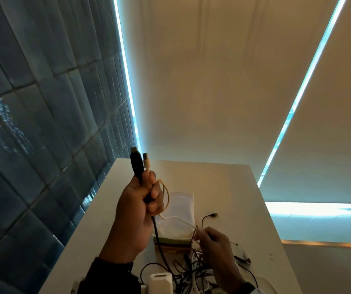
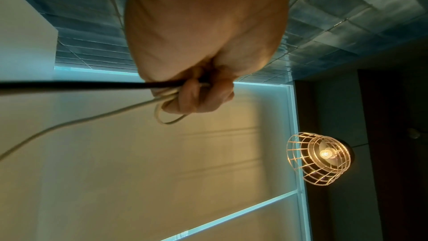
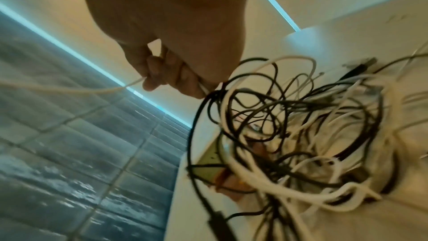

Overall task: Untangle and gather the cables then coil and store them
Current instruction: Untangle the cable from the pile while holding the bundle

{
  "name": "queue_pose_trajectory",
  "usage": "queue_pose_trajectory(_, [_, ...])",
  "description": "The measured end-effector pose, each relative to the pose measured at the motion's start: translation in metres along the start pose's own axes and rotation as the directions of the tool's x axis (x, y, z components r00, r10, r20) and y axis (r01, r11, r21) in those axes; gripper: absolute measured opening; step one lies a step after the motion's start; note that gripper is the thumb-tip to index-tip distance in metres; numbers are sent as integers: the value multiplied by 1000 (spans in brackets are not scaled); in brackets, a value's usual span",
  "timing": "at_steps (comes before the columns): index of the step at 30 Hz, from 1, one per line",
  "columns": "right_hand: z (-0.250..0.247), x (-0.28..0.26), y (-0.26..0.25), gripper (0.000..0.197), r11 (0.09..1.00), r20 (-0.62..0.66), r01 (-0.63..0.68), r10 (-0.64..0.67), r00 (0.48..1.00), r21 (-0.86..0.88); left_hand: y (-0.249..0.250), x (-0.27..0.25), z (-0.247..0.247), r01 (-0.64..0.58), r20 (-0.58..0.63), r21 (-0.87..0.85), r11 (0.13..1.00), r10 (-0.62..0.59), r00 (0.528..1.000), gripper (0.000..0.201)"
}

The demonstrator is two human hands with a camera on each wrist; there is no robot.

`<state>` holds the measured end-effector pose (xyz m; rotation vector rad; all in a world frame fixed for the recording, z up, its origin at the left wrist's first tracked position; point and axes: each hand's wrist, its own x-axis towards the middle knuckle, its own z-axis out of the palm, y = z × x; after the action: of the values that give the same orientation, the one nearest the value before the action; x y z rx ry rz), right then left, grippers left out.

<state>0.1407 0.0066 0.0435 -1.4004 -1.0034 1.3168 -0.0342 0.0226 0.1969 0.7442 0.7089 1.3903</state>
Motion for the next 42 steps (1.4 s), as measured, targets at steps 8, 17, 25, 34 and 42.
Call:
queue_pose_trajectory(8, [11,-20,-65,22,930,51,227,-251,967,289,-30,-1,1,103,-79,201,974,-89,993,24])
queue_pose_trajectory(17, [21,-32,-75,30,932,252,311,-351,902,184,-36,-2,6,158,-67,69,985,-153,986,26])
queue_pose_trajectory(25, [16,-17,-47,25,961,323,255,-275,906,106,-29,3,5,118,19,-120,986,-116,993,26])
queue_pose_trajectory(34, [1,5,-6,31,971,378,210,-152,913,-116,-18,4,-5,57,-21,-39,998,-58,998,30])
queue_pose_trajectory(42, [-6,16,5,31,966,328,184,-116,938,-184,7,5,-7,-61,-46,-64,996,58,997,28])
